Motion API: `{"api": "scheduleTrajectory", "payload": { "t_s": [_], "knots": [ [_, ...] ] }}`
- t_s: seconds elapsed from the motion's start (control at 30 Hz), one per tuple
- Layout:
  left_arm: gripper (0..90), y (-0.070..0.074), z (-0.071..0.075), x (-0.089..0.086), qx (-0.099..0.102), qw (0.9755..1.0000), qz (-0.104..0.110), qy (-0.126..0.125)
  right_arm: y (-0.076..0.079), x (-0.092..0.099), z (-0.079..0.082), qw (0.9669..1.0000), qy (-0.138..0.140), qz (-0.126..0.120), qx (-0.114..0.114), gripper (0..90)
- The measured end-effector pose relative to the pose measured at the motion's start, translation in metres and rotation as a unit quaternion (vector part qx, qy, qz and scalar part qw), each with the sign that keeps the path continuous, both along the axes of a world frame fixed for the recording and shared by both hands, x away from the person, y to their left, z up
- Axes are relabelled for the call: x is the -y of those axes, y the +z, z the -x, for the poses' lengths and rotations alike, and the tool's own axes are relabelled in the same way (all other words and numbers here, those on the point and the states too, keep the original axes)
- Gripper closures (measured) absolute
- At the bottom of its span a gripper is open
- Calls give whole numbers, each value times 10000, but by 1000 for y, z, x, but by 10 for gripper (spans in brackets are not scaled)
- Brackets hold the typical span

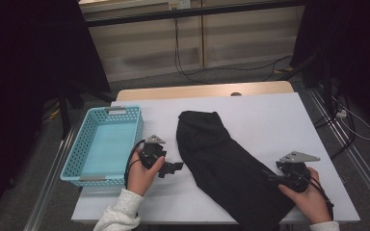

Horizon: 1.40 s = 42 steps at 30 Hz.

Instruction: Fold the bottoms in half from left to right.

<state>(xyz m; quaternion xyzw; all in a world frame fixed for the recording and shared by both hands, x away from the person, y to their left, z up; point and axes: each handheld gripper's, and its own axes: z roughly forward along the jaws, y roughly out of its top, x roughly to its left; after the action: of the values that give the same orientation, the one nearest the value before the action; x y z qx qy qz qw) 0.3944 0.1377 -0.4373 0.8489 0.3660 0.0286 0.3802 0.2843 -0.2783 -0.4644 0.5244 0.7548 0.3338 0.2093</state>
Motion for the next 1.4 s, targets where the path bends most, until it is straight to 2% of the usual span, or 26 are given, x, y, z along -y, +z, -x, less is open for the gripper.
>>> {"api": "scheduleTrajectory", "payload": {
  "t_s": [0.07, 0.23, 0.3, 0.57, 0.73, 0.77, 0.9, 1.0, 1.1, 1.2, 1.27, 1.33, 1.4],
  "knots": [
    [102, -1, 0, 1, 3, 10000, -21, -36, 1, -1, 2, 9999, -5, -91, -71, 498],
    [102, -1, 1, 2, -13, 10000, -59, -65, 0, -3, 5, 9998, -86, -161, -45, 580],
    [102, 0, 2, 3, 4, 10000, -71, -58, 0, -1, 6, 9995, -137, -288, -70, 660],
    [102, -2, 3, 5, 16, 9999, -99, -73, 1, -6, 6, 9993, -221, -262, -178, 740],
    [102, -1, 2, 5, 36, 9999, -98, -67, 1, -5, 6, 9981, -229, -500, -270, 836],
    [102, -1, 2, 5, 37, 9999, -94, -63, 0, -5, 6, 9979, -208, -551, -283, 886],
    [102, -1, 2, 4, 51, 10000, -36, -29, -2, -3, 6, 9973, -152, -680, -238, 891],
    [102, 0, 2, 4, 62, 10000, -38, -31, -3, 2, 5, 9951, -151, -932, -277, 893],
    [102, -1, 1, 4, 32, 10000, -18, -24, 1, 1, 3, 9965, -43, -783, -275, 894],
    [101, -3, -1, 2, 13, 10000, -42, -48, 7, 3, 0, 9961, -87, -861, -177, 895],
    [102, -3, -1, 1, -5, 10000, -16, 7, 8, 4, -1, 9958, -59, -888, -214, 895],
    [102, -1, -1, -1, 22, 10000, -30, 8, 6, 2, -2, 9967, -31, -770, -252, 895],
    [102, 0, 0, -1, 47, 10000, 8, 23, 5, 1, -3, 9966, -15, -773, -282, 895]
  ]
}}
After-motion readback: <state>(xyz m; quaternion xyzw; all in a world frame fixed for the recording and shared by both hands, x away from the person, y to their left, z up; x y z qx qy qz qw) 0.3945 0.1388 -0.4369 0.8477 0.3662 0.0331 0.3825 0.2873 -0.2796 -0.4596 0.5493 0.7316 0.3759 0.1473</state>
